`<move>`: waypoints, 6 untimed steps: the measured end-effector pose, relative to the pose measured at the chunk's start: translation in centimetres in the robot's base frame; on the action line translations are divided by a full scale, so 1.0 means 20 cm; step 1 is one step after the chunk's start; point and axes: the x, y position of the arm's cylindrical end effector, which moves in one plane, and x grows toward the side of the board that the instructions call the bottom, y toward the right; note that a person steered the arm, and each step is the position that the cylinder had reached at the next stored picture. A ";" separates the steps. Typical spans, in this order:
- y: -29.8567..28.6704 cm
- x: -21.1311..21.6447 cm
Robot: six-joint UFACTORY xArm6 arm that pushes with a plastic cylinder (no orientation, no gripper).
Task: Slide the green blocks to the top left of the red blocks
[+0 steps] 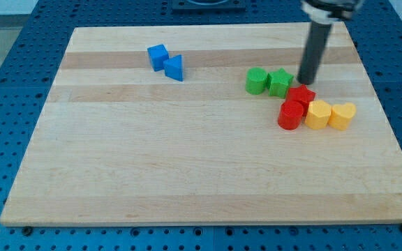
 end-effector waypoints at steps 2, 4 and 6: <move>-0.40 0.16; -0.78 0.16; -0.55 0.16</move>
